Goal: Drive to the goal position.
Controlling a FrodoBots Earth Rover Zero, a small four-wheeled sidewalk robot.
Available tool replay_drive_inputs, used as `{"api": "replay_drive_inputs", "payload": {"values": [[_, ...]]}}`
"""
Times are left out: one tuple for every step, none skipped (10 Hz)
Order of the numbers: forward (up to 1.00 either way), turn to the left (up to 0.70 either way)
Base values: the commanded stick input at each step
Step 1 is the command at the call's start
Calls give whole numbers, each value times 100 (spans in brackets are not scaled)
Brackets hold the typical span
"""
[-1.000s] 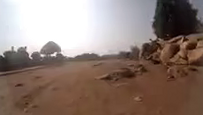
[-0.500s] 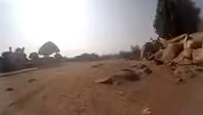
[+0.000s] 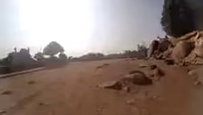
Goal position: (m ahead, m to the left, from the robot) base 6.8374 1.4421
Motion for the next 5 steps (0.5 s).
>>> {"api": "replay_drive_inputs", "payload": {"values": [[70, 0], [70, 0], [70, 0], [70, 0], [70, 0]]}}
